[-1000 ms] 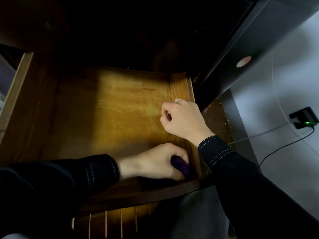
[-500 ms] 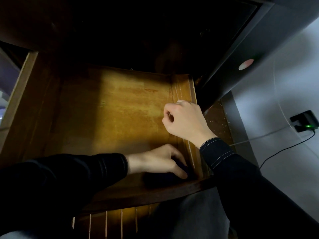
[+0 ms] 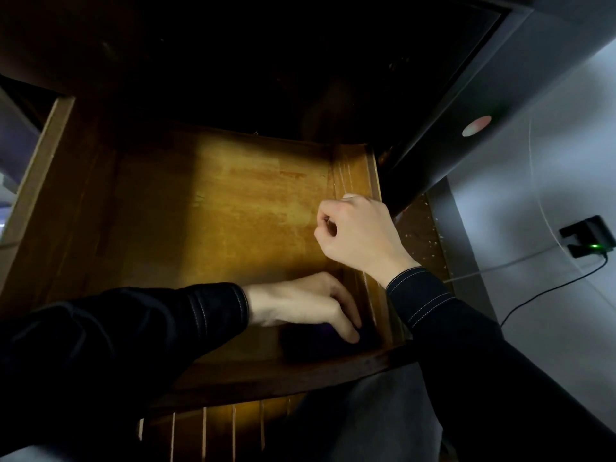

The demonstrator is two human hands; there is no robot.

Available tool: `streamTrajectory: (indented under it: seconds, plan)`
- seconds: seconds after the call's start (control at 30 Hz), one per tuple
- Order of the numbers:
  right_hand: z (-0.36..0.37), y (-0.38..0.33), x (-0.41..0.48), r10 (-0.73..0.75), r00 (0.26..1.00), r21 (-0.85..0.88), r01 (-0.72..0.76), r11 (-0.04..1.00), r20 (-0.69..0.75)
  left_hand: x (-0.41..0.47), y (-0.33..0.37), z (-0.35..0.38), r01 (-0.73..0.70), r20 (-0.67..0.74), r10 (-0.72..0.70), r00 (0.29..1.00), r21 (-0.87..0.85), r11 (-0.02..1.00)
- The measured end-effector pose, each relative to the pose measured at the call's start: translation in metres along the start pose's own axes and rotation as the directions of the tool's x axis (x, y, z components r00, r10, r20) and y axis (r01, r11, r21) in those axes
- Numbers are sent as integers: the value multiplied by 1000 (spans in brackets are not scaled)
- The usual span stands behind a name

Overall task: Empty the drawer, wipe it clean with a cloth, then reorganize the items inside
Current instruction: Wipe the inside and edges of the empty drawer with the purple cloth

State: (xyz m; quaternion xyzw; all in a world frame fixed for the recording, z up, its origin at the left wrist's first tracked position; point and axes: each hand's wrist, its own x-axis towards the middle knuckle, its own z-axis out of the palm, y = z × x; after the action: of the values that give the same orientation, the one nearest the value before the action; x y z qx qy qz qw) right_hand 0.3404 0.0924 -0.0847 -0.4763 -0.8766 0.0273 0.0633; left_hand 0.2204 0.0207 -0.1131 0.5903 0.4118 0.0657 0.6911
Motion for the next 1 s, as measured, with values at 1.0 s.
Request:
streamTrajectory:
  seconds: [1.0]
  plan:
    - [-2, -2, -1, -7, 1000, -19, 8, 1000, 16, 21, -21, 21, -31, -160, 77, 984, 273, 961]
